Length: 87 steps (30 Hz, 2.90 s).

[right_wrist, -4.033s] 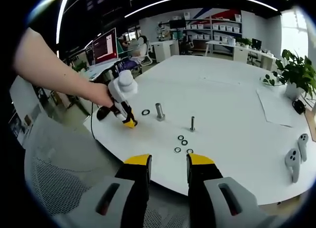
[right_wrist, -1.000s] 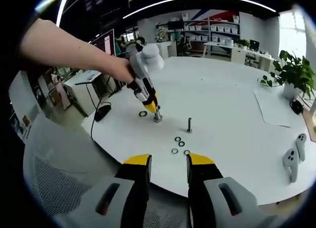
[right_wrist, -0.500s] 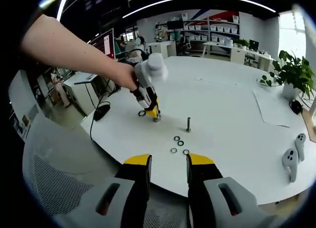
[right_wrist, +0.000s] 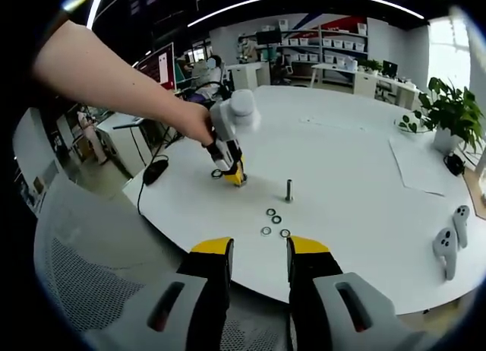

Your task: Place the washer onto the threaded stud by aligning its center hole with the stud, sliding it down to the base, and recovering from edge contact or off-axis alignment until the washer reaches the visible bottom stop.

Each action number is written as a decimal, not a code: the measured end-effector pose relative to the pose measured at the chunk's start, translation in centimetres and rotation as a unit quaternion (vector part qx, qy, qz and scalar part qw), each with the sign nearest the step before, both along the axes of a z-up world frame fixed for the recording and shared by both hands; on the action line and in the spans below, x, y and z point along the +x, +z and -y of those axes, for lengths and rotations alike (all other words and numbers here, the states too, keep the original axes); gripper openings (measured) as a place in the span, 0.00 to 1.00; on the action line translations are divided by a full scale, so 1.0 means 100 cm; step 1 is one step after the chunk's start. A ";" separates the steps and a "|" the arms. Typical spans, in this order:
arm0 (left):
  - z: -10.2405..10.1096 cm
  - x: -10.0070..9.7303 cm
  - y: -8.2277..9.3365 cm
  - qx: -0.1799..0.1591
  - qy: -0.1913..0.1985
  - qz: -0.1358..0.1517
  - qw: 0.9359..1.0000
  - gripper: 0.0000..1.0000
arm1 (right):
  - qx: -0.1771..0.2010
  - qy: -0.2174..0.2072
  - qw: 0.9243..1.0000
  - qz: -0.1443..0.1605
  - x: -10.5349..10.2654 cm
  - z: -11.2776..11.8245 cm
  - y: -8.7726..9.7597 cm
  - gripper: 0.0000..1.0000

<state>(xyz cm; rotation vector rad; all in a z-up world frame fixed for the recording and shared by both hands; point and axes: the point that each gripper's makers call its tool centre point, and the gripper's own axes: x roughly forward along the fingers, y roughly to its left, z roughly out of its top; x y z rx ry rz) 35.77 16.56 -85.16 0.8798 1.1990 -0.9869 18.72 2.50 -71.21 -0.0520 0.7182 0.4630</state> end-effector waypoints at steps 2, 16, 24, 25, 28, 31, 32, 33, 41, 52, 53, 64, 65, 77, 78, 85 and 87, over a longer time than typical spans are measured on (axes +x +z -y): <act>0.000 0.001 -0.001 -0.002 0.004 -0.001 1.000 0.19 | -0.001 0.001 1.000 -0.001 0.000 0.000 0.000 0.31; -0.005 0.001 -0.003 -0.019 0.011 0.011 1.000 0.23 | -0.005 0.002 1.000 -0.002 -0.001 0.000 -0.001 0.31; -0.026 0.000 0.005 -0.015 0.015 0.018 1.000 0.21 | -0.004 0.008 1.000 -0.007 -0.002 -0.003 -0.003 0.31; -0.031 0.001 0.006 -0.016 0.024 0.016 0.999 0.21 | -0.004 0.009 1.000 -0.006 -0.002 -0.003 -0.003 0.31; -0.039 0.004 0.008 -0.019 0.040 0.017 0.999 0.22 | -0.006 0.010 1.000 -0.007 -0.003 -0.003 -0.003 0.31; -0.047 0.005 0.009 -0.020 0.054 0.015 0.998 0.22 | -0.007 0.009 1.000 -0.007 -0.003 -0.003 -0.004 0.31; -0.048 0.004 0.009 -0.020 0.055 0.015 0.998 0.21 | -0.006 0.010 1.000 -0.008 -0.003 -0.003 -0.004 0.31; -0.050 0.004 0.010 -0.019 0.056 0.015 0.998 0.21 | -0.006 0.010 1.000 -0.008 -0.003 -0.003 -0.004 0.31; -0.062 -0.001 0.012 -0.012 0.064 0.021 0.998 0.20 | -0.006 0.010 1.000 -0.012 -0.003 -0.003 -0.005 0.30; -0.087 -0.005 0.013 -0.018 0.106 0.034 0.994 0.22 | -0.005 0.003 1.000 -0.018 -0.003 -0.001 -0.007 0.30; -0.088 -0.006 0.013 -0.020 0.113 0.034 0.993 0.22 | -0.003 0.001 1.000 -0.018 -0.003 -0.001 -0.006 0.30; -0.092 -0.023 0.013 -0.043 0.151 0.029 0.987 0.28 | -0.006 0.004 1.000 -0.015 -0.003 -0.001 -0.006 0.31; -0.093 -0.023 0.013 -0.045 0.154 0.029 0.987 0.28 | -0.004 0.004 1.000 -0.016 -0.004 -0.002 -0.006 0.31; -0.104 -0.019 0.018 -0.074 0.206 0.029 0.975 0.30 | -0.008 0.013 1.000 -0.026 -0.006 -0.005 -0.010 0.30; -0.104 -0.019 0.018 -0.075 0.207 0.028 0.975 0.30 | -0.009 0.014 1.000 -0.026 -0.006 -0.005 -0.010 0.30; -0.103 -0.010 0.006 -0.075 0.214 0.021 0.974 0.31 | -0.011 0.015 0.999 -0.029 -0.006 -0.004 -0.012 0.30; -0.101 -0.009 0.002 -0.076 0.219 0.017 0.973 0.31 | -0.011 0.014 0.999 -0.030 -0.006 -0.004 -0.012 0.30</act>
